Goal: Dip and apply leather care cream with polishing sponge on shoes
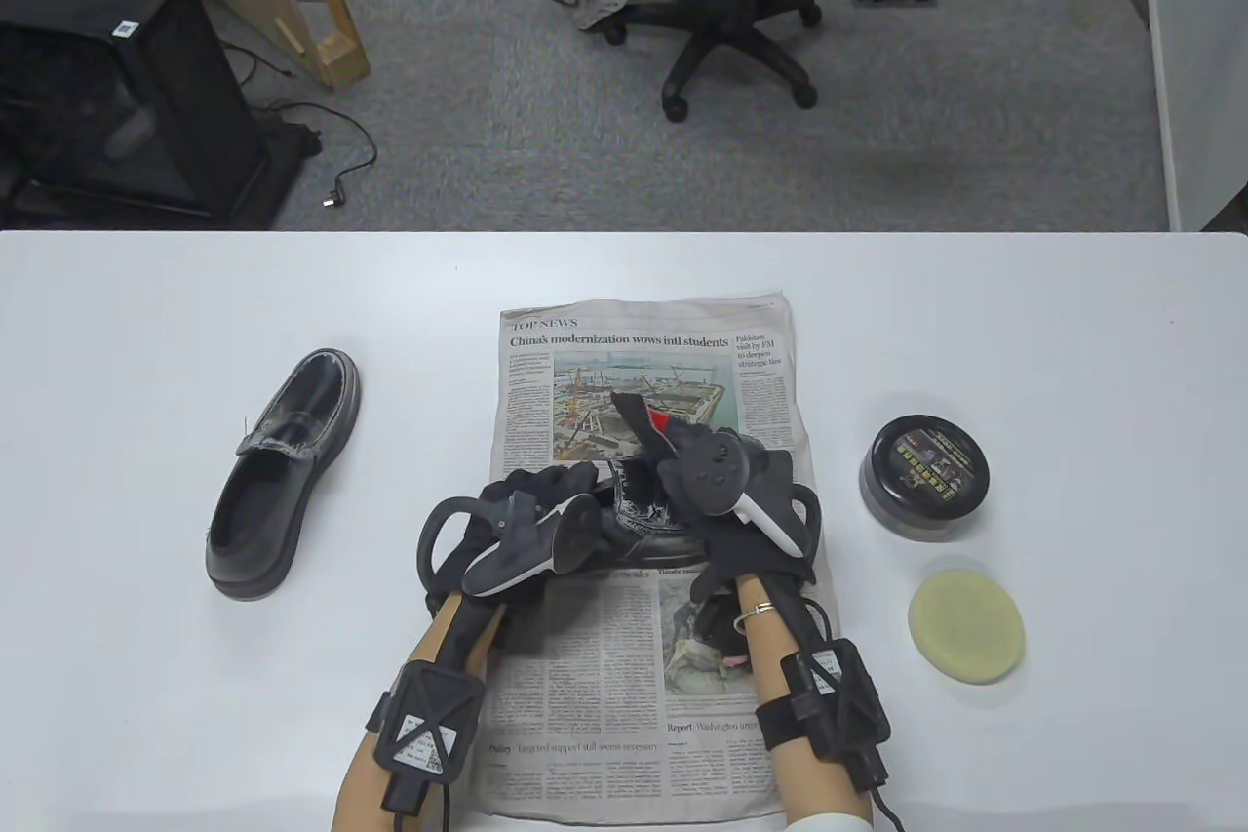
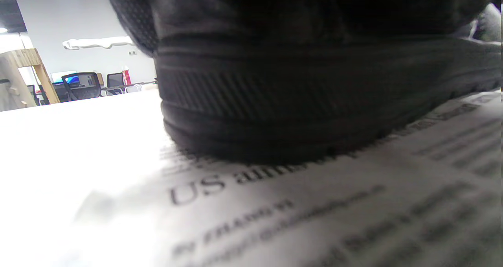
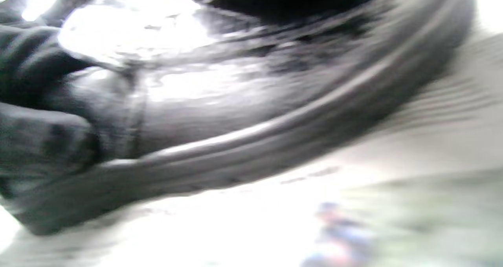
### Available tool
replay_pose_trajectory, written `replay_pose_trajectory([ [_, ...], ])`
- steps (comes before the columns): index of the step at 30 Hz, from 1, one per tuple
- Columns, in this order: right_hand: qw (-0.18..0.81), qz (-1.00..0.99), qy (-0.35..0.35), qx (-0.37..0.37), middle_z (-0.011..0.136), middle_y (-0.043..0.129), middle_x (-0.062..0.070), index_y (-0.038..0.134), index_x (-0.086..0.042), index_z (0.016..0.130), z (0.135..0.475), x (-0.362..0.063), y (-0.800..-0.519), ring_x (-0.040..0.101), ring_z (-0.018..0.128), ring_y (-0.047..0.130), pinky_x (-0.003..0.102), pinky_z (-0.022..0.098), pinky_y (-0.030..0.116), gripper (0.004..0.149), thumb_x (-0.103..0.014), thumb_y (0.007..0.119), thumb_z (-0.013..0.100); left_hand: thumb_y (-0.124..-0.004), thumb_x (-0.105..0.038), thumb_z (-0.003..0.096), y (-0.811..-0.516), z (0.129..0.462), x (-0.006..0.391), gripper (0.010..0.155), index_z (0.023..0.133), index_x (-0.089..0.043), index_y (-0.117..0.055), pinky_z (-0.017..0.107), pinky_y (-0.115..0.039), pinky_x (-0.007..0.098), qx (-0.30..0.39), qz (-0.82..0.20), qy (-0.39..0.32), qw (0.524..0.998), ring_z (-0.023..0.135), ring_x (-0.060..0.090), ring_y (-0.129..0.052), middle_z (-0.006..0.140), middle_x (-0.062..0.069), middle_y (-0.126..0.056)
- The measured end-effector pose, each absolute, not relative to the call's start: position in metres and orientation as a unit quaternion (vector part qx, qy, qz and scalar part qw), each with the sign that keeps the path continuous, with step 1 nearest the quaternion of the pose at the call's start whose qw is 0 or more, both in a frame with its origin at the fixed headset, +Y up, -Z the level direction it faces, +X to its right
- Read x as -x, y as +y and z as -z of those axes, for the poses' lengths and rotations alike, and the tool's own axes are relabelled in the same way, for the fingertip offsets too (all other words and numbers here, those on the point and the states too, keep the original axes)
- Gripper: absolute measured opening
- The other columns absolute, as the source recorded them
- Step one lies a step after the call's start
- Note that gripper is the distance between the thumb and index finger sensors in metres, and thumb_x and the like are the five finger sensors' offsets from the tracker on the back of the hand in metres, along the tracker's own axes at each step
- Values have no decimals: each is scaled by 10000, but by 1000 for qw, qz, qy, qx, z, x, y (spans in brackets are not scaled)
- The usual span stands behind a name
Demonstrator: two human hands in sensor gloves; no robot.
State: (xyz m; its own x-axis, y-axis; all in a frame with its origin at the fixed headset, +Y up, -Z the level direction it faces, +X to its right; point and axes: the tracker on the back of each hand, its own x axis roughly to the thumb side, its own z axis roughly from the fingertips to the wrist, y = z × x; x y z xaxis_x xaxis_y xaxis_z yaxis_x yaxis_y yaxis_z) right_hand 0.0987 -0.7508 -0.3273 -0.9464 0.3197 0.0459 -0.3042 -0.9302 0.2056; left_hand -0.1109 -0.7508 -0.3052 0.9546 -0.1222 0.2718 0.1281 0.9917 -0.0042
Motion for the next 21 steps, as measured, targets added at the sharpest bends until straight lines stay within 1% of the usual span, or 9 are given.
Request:
replay_pose_trajectory([
  [1, 140, -985, 95, -38, 1215, 333, 138, 349, -164, 1179, 323, -106, -751, 437, 1100, 262, 631, 712, 295, 573, -414, 373, 664, -705, -709, 321, -751, 305, 111, 888, 1115, -332, -577, 691, -743, 448, 10, 63, -136, 989, 926, 205, -833, 1078, -36, -814],
  [4, 128, -988, 74, -52, 1207, 294, 148, 343, -159, 1174, 306, -119, -753, 459, 1092, 253, 630, 718, 325, 557, -393, 391, 671, -703, -708, 323, -751, 305, 110, 887, 1115, -328, -580, 691, -740, 451, 11, 65, -137, 988, 925, 210, -832, 1077, -32, -815],
  [7, 125, -986, 63, -90, 1201, 278, 160, 346, -147, 1172, 287, -124, -755, 479, 1086, 262, 628, 722, 350, 553, -380, 410, 675, -709, -704, 322, -751, 306, 110, 886, 1114, -328, -579, 699, -734, 450, 11, 60, -141, 988, 931, 211, -825, 1081, -29, -810],
  [11, 151, -979, 51, -126, 1201, 311, 175, 350, -140, 1174, 275, -115, -753, 487, 1086, 277, 652, 719, 368, 563, -394, 394, 674, -713, -701, 322, -752, 306, 110, 877, 1109, -338, -580, 710, -730, 449, 15, 59, -144, 988, 945, 208, -817, 1088, -40, -799],
  [12, 162, -974, 54, -149, 1203, 322, 174, 347, -145, 1176, 274, -106, -750, 483, 1089, 293, 653, 720, 364, 564, -398, 390, 673, -714, -699, 321, -752, 306, 110, 873, 1107, -342, -580, 712, -729, 450, 16, 59, -145, 988, 948, 207, -816, 1089, -43, -798],
  [15, 179, -964, 53, -190, 1206, 326, 189, 324, -157, 1179, 277, -83, -743, 508, 1087, 328, 668, 718, 372, 569, -406, 382, 672, -721, -693, 317, -752, 307, 110, 872, 1105, -348, -579, 721, -727, 453, 19, 54, -148, 987, 961, 201, -811, 1095, -50, -791],
  [17, 177, -962, 51, -200, 1211, 329, 193, 319, -167, 1181, 284, -71, -739, 516, 1088, 335, 678, 715, 375, 571, -413, 378, 670, -722, -692, 317, -752, 307, 110, 872, 1106, -349, -576, 727, -725, 457, 20, 55, -151, 987, 968, 197, -809, 1101, -55, -785],
  [21, 164, -967, 64, -183, 1218, 346, 202, 310, -169, 1186, 304, -66, -738, 516, 1088, 347, 696, 701, 370, 581, -423, 359, 666, -723, -689, 318, -753, 307, 111, 874, 1109, -352, -567, 734, -718, 464, 21, 51, -151, 987, 977, 197, -802, 1109, -58, -777],
])
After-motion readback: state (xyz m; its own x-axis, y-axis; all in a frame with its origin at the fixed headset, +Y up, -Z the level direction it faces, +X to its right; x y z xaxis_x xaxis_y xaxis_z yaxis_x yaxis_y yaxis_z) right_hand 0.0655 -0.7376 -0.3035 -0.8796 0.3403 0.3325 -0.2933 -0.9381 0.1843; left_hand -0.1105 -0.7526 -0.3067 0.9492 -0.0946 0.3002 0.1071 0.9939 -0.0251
